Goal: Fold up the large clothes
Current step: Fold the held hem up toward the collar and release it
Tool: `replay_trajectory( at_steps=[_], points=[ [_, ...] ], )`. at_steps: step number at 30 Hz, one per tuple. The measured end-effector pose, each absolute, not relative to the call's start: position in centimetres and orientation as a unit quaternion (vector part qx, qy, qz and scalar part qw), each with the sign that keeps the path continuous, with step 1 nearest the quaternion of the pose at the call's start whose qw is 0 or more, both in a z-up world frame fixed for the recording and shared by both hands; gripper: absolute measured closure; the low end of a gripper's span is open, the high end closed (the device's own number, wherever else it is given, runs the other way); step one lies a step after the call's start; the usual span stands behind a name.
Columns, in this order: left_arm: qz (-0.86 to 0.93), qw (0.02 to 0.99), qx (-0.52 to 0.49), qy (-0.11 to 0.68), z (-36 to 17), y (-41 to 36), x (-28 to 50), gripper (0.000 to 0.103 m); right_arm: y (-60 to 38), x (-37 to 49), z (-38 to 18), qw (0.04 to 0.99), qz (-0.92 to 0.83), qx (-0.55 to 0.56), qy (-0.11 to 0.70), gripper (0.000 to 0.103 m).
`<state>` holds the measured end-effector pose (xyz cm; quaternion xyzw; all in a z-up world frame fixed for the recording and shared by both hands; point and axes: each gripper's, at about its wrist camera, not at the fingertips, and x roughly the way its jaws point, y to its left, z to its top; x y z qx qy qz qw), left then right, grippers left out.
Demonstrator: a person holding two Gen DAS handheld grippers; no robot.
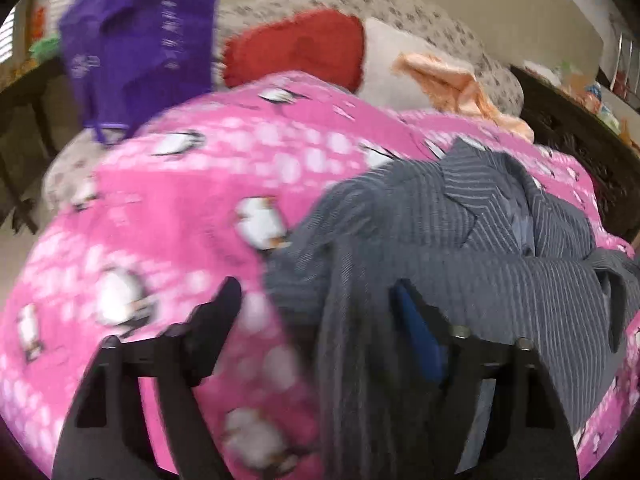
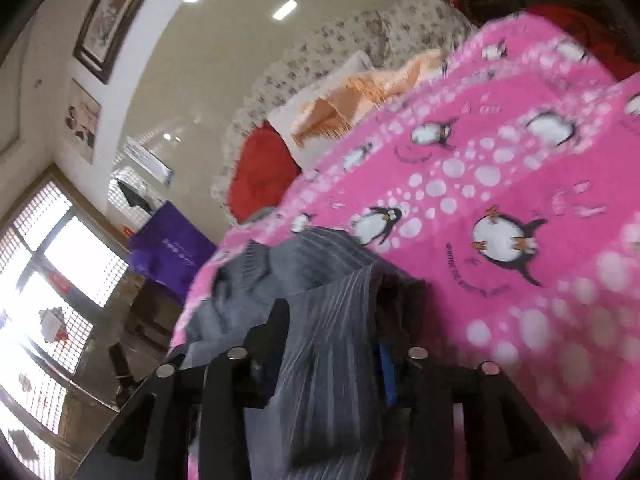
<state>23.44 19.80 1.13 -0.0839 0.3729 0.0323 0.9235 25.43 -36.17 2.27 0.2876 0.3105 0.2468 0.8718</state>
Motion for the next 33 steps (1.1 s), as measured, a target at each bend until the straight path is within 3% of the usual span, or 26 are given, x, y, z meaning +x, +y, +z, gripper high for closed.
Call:
replay_trajectory(
  at_steps=[5, 7, 9, 11, 16, 25, 33],
  points=[
    [0.042, 0.940, -0.094, 0.326, 3.4, 20.6, 16.6, 0.025, -35.7, 19.2, 5.6, 0.902, 0.244, 0.189, 0.302, 0.063],
    [0.006, 0.946, -0.079, 0.315, 4.2, 18.2, 14.6, 0.040, -33.6, 17.6, 5.8, 0.908, 0.256, 0.116, 0.311, 0.063],
    [-0.027, 0.940, -0.045, 0.336, 3.5, 14.8, 13.1, 0.070, -30.8, 16.2, 5.3, 0.910, 0.258, 0.034, 0.324, 0.072],
    [-0.033, 0.926, -0.020, 0.375, 1.7, 12.4, 13.2, 0.088, -29.4, 15.8, 3.5, 0.895, 0.267, 0.005, 0.358, 0.079],
    [-0.011, 0.910, -0.015, 0.413, -0.7, 10.5, 15.8, 0.088, -27.9, 18.9, -0.5, 0.886, 0.206, -0.003, 0.415, 0.082],
    [-0.032, 0.891, -0.045, 0.451, 0.5, 9.4, 24.1, 0.090, -25.4, 25.3, 0.7, 0.885, 0.209, -0.022, 0.416, 0.081],
    [0.033, 0.930, -0.153, 0.332, 4.6, 14.0, 29.5, 0.090, -27.0, 31.8, 6.0, 0.933, 0.183, 0.114, 0.289, 0.081]
  ],
)
